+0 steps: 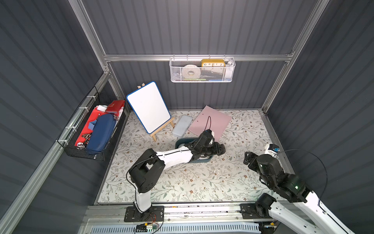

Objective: Take out the mouse from the storage box
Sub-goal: Place the mouse at the center of the board.

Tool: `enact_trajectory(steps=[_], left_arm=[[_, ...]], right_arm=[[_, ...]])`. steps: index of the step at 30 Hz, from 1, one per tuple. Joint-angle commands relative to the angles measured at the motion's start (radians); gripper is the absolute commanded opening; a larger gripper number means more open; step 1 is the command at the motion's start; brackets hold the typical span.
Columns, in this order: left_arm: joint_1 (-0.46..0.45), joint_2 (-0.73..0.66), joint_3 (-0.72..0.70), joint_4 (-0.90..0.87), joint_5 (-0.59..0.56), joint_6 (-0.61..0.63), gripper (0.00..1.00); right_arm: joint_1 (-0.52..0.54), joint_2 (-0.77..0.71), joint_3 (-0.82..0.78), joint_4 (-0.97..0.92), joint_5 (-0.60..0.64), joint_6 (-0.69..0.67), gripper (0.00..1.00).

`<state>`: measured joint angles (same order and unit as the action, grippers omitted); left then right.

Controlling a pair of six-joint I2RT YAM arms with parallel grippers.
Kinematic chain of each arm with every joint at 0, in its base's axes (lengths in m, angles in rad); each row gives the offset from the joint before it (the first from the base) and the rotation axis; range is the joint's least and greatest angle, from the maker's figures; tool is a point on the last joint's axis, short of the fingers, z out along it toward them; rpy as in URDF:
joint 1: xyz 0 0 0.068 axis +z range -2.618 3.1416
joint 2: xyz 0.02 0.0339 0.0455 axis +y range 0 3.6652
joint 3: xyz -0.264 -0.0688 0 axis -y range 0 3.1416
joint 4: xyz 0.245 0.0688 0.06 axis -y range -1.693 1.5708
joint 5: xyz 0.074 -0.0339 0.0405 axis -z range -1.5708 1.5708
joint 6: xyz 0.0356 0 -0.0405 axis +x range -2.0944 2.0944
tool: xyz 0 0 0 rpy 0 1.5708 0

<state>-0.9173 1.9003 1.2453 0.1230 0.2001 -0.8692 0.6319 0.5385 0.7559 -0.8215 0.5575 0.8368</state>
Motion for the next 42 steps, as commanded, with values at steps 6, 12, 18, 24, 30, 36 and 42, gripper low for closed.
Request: enact_trajectory(steps=[6,12,18,24,30,36,42], left_arm=[[-0.046,0.157,0.158,-0.134,-0.003,0.056,0.31],[-0.076,0.255,0.304,-0.249,-0.039,0.070,0.32],[-0.077,0.297,0.335,-0.261,-0.030,0.057,0.34],[-0.081,0.319,0.346,-0.277,-0.029,0.050,0.40],[-0.081,0.301,0.325,-0.282,-0.063,0.039,0.55],[-0.084,0.269,0.302,-0.279,-0.106,0.033,0.64],[-0.095,0.206,0.317,-0.322,-0.179,0.059,0.79]], right_arm=[[0.000,-0.027,-0.012,-0.084,0.040,0.024,0.90],[-0.001,-0.065,-0.025,-0.091,0.044,0.029,0.90],[-0.001,-0.072,-0.038,-0.097,0.037,0.033,0.90],[-0.002,-0.072,-0.046,-0.092,0.031,0.037,0.90],[0.000,-0.072,-0.052,-0.084,0.027,0.039,0.90],[0.000,-0.069,-0.054,-0.075,0.016,0.038,0.90],[0.000,-0.058,-0.051,-0.068,0.008,0.035,0.90]])
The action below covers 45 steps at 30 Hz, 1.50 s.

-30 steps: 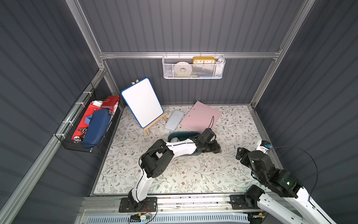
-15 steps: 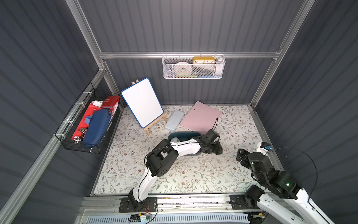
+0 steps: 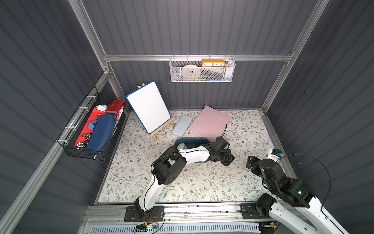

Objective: Take out the mouse from the storage box
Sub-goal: Place the mouse at the center of the board, then pick up the mouse from the storage box.

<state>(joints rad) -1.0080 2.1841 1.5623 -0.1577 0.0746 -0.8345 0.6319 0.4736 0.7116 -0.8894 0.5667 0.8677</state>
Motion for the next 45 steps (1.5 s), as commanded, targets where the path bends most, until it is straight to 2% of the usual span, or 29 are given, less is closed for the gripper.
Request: enact_trajectory(steps=[1,5,9,14,17,21,25,32,37,45], left_arm=[[-0.014,-0.093,0.011,-0.053,-0.078,0.040,0.81],[-0.038,-0.134,0.077,-0.139,-0.153,0.087,0.85],[-0.037,-0.210,0.052,-0.180,-0.185,0.103,0.87],[-0.034,-0.323,-0.019,-0.285,-0.281,0.183,0.90],[0.009,-0.422,-0.112,-0.322,-0.289,0.173,0.90],[0.113,-0.610,-0.307,-0.316,-0.304,0.144,0.92],[0.203,-0.748,-0.429,-0.274,-0.255,0.164,0.94],[0.220,-0.655,-0.393,-0.324,-0.112,0.321,0.93],[0.221,-0.596,-0.389,-0.271,-0.014,0.285,0.87],[0.222,-0.514,-0.389,-0.230,-0.022,0.239,0.80]], right_arm=[[0.000,0.009,-0.008,0.002,-0.001,0.003,0.90],[0.000,0.027,-0.001,0.006,-0.006,-0.002,0.90],[0.000,0.054,0.010,0.018,-0.012,-0.016,0.90],[0.000,0.103,0.028,0.040,-0.046,-0.055,0.90],[0.000,0.143,0.039,0.055,-0.073,-0.083,0.90],[0.000,0.214,0.067,0.078,-0.157,-0.111,0.90],[0.015,0.332,0.107,0.125,-0.249,-0.116,0.90],[0.056,0.474,0.160,0.162,-0.244,-0.123,0.90],[0.066,0.472,0.133,0.168,-0.239,-0.096,0.89],[0.067,0.433,0.085,0.164,-0.225,-0.078,0.89]])
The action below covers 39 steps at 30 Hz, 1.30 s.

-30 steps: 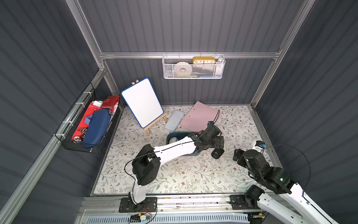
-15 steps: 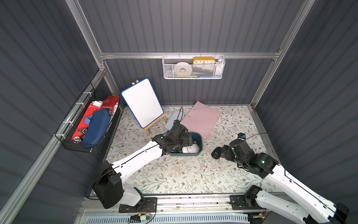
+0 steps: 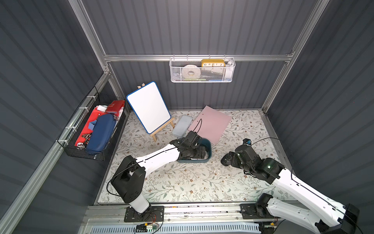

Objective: Take out the mouse from the storage box
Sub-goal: Pick up the mouse from the storage box.

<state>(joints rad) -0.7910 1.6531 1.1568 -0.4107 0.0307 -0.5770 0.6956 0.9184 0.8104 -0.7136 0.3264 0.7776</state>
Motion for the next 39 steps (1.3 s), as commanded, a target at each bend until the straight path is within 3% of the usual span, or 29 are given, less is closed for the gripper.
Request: enact_trajectory(steps=[1,13,22,32,39], left_arm=[[0.004,0.031,0.022,0.021,0.021,-0.029,0.79],[0.005,0.096,0.029,0.049,0.049,-0.066,0.75],[0.003,0.148,0.063,0.062,0.050,-0.063,0.64],[0.003,0.214,0.077,0.099,0.084,-0.071,0.65],[0.003,0.223,0.078,0.110,0.081,-0.079,0.58]], right_arm=[[0.003,-0.013,-0.014,-0.014,0.019,0.012,0.89],[0.004,-0.035,-0.047,-0.008,0.028,0.018,0.90],[0.004,-0.030,-0.060,-0.001,0.028,0.025,0.90],[0.003,-0.032,-0.074,0.002,0.038,0.029,0.89],[0.003,-0.041,-0.080,-0.003,0.047,0.030,0.89]])
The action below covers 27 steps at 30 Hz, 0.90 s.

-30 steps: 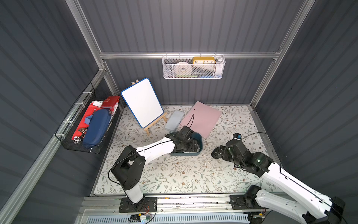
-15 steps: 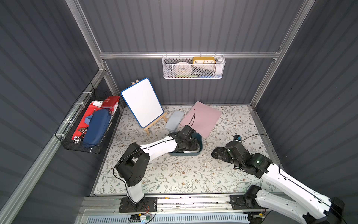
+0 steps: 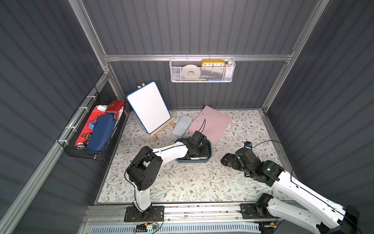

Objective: Take out the mouse from the storage box
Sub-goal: Pick up the mouse from the storage box.

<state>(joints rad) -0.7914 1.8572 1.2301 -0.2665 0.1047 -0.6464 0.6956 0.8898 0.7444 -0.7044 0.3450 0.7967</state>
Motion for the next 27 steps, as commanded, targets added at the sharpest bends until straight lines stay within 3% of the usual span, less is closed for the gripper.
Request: enact_trajectory(steps=[1,10,27], left_arm=[[0.003,0.019,0.005,-0.036,0.005,-0.009,0.56],[0.004,-0.043,-0.023,-0.010,-0.015,-0.033,0.44],[0.015,-0.199,-0.093,0.039,0.004,-0.099,0.42]], right_arm=[[0.004,-0.014,-0.014,-0.013,0.028,0.012,0.90],[0.003,-0.011,-0.012,-0.005,0.026,0.010,0.90],[0.003,-0.008,0.007,-0.014,0.026,-0.001,0.90]])
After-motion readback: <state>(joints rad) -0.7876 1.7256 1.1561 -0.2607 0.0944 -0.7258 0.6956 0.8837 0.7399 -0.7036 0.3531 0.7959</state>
